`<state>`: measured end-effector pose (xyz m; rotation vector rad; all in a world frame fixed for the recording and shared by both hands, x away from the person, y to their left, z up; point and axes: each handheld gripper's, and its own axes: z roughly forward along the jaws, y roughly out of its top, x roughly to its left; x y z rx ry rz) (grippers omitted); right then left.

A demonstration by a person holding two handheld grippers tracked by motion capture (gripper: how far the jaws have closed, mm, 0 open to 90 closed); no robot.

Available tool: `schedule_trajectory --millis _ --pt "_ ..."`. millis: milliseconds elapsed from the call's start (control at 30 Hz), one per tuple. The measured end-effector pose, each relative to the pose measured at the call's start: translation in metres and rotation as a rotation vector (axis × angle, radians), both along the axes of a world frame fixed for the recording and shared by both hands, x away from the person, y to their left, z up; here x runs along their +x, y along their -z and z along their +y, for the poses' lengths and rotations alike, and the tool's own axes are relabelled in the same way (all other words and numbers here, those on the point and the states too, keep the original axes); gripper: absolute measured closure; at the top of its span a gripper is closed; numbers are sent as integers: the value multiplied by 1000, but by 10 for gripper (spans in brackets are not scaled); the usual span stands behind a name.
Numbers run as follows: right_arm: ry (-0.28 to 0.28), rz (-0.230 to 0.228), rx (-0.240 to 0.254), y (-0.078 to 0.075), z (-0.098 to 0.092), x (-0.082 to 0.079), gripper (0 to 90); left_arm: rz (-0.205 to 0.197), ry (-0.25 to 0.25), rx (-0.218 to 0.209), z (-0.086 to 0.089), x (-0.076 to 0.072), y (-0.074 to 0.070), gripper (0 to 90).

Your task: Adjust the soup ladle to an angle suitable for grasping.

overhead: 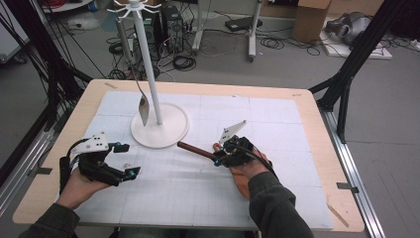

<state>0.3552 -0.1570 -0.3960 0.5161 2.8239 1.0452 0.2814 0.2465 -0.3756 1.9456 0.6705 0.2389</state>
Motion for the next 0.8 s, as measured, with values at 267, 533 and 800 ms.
schedule_trajectory --millis 267,533,800 --pt "-1 -4 17 -4 1 -2 730 1 1 1 -1 0 0 71" --pt "16 -34 43 -8 -5 -1 733 3 1 3 -2 0 1 71" --pt "-10 -26 47 -7 0 -2 733 4 5 4 -4 0 1 89"
